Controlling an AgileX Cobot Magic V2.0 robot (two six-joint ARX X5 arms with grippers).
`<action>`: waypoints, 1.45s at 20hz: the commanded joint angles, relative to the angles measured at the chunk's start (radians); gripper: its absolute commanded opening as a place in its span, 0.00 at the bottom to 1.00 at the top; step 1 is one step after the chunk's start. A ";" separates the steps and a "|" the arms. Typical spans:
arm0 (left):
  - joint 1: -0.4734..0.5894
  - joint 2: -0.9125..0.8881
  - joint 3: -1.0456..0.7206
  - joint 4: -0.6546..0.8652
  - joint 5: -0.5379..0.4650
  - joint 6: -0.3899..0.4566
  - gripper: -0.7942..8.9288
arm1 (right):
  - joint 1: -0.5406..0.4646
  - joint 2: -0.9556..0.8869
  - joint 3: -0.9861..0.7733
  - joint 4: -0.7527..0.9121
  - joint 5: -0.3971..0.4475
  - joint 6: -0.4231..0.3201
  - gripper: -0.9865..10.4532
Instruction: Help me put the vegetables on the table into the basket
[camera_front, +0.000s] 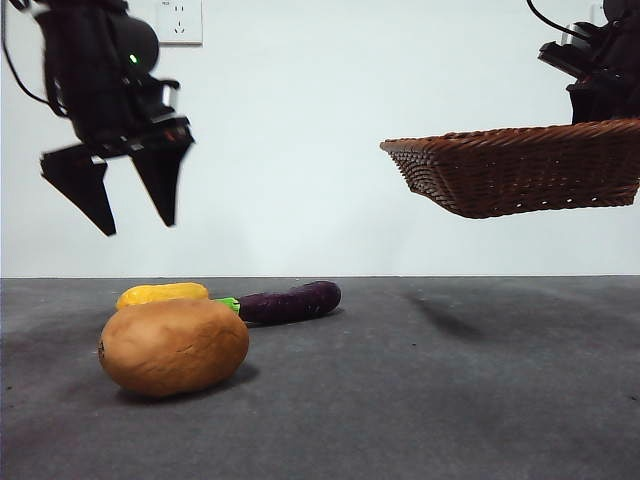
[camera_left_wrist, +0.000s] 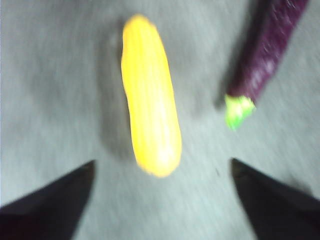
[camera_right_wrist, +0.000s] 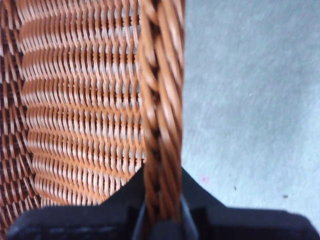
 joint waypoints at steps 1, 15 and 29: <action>-0.004 0.092 0.063 0.007 0.001 0.027 0.72 | 0.004 -0.003 -0.001 -0.013 -0.015 -0.027 0.07; -0.021 0.282 0.095 0.092 -0.037 0.022 0.57 | 0.004 -0.003 -0.001 -0.015 -0.015 -0.029 0.07; -0.027 0.049 0.107 0.083 0.224 -0.106 0.07 | 0.018 -0.003 -0.002 -0.017 -0.002 -0.027 0.07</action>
